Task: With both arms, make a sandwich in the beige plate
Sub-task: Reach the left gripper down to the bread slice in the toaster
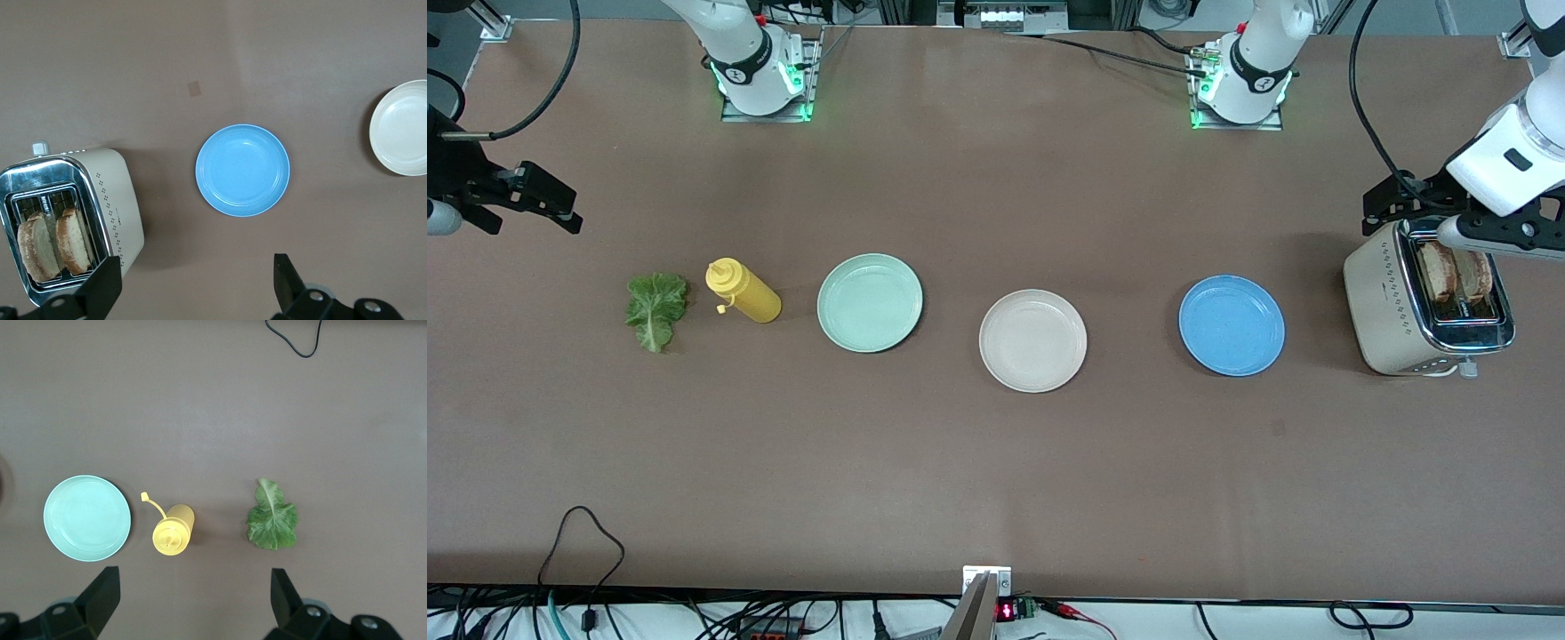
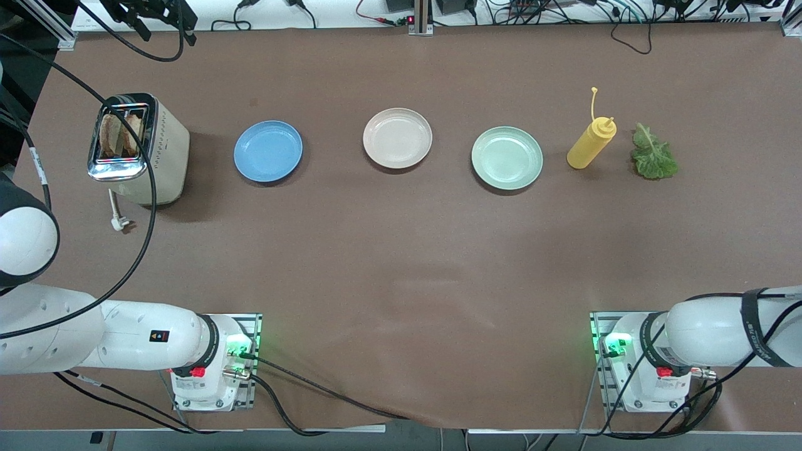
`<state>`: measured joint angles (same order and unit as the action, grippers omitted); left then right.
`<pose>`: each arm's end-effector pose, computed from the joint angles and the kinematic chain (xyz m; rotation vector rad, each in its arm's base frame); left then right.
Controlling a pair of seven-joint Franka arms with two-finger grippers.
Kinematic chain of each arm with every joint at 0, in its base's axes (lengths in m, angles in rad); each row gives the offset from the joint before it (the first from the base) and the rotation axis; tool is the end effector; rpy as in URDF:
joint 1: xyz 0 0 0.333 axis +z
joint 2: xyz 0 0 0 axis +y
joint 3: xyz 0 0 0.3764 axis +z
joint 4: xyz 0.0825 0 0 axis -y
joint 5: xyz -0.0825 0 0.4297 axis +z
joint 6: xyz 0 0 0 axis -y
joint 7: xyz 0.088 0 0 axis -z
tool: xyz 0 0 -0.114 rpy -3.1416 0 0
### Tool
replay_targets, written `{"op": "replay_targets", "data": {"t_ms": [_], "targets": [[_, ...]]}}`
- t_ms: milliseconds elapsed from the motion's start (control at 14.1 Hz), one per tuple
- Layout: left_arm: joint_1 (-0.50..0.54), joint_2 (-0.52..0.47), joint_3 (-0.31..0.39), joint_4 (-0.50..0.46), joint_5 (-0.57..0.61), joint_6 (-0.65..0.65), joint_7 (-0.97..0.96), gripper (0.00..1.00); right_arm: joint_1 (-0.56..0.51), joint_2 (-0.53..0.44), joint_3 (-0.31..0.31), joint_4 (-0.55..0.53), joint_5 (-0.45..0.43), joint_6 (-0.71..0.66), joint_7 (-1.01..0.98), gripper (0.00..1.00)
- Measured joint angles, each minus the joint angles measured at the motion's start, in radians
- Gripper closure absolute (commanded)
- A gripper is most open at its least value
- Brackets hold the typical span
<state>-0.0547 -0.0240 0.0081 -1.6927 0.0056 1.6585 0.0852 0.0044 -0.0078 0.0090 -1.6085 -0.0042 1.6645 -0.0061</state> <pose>0.5954 -0.0271 0.6365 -3.1295 0.2074 0.0162 0.6066 0.0077 0.6715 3.1358 0.0310 0.1001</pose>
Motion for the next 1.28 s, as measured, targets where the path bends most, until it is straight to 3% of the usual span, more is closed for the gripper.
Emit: {"op": "replay_targets", "data": {"t_ms": [852,1278], "targets": [[0.002,0.002,0.002,0.002,0.001,-0.004,0.000,0.00,0.000,-0.001,-0.006,0.000,0.000,-0.001,0.000,0.00],[0.003,0.050,0.004,0.001,0.003,-0.100,-0.002,0.00,0.000,-0.001,-0.006,0.001,0.000,-0.001,0.000,0.00]]}}
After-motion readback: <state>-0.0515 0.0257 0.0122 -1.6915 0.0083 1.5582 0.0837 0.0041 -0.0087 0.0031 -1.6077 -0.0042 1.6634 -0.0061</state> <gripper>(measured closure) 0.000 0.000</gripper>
